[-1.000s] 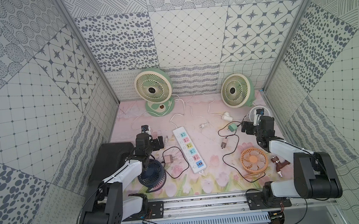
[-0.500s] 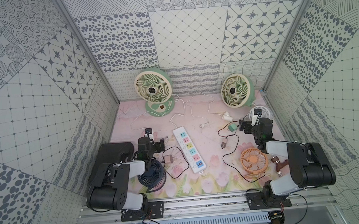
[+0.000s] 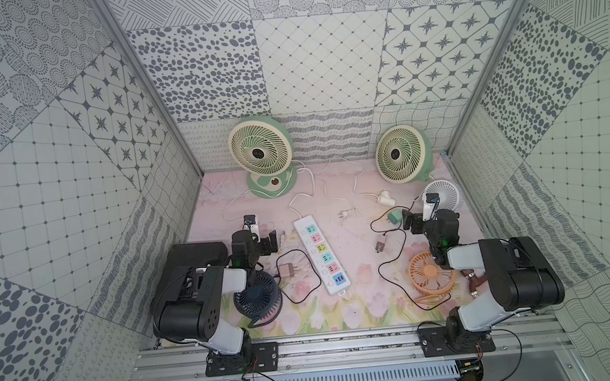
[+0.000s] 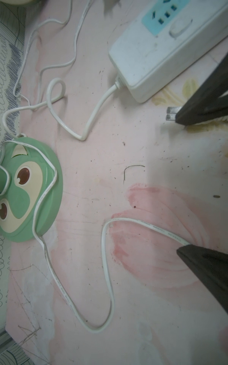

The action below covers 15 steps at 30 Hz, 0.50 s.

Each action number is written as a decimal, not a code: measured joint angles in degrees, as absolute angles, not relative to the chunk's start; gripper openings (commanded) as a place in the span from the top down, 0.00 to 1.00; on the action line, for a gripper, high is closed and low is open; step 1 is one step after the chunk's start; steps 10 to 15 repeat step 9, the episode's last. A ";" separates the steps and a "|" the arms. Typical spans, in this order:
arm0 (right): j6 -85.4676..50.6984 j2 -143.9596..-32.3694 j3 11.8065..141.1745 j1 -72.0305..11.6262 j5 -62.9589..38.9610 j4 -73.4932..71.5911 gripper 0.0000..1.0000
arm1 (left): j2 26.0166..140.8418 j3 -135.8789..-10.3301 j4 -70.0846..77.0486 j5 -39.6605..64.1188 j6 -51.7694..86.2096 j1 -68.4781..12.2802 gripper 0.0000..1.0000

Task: Unplug the desk fan from the power strip
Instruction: Reset both arms

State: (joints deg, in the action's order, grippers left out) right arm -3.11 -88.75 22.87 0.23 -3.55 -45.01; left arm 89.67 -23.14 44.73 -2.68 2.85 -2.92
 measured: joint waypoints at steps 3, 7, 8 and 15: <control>-2.66 -88.75 22.87 0.01 -3.44 -45.01 0.03 | 89.69 -23.24 45.08 -2.52 2.85 -2.92 0.01; -2.42 -88.75 22.90 -0.05 -3.42 -45.01 0.03 | 89.69 -23.29 45.60 -2.26 2.85 -2.92 0.01; -2.35 -88.75 22.90 -0.05 -3.40 -45.01 0.03 | 89.69 -23.29 45.60 -2.20 2.85 -2.92 0.01; -2.31 -88.75 22.90 -0.05 -3.38 -45.01 0.03 | 89.69 -23.29 45.60 -2.15 2.85 -2.92 0.01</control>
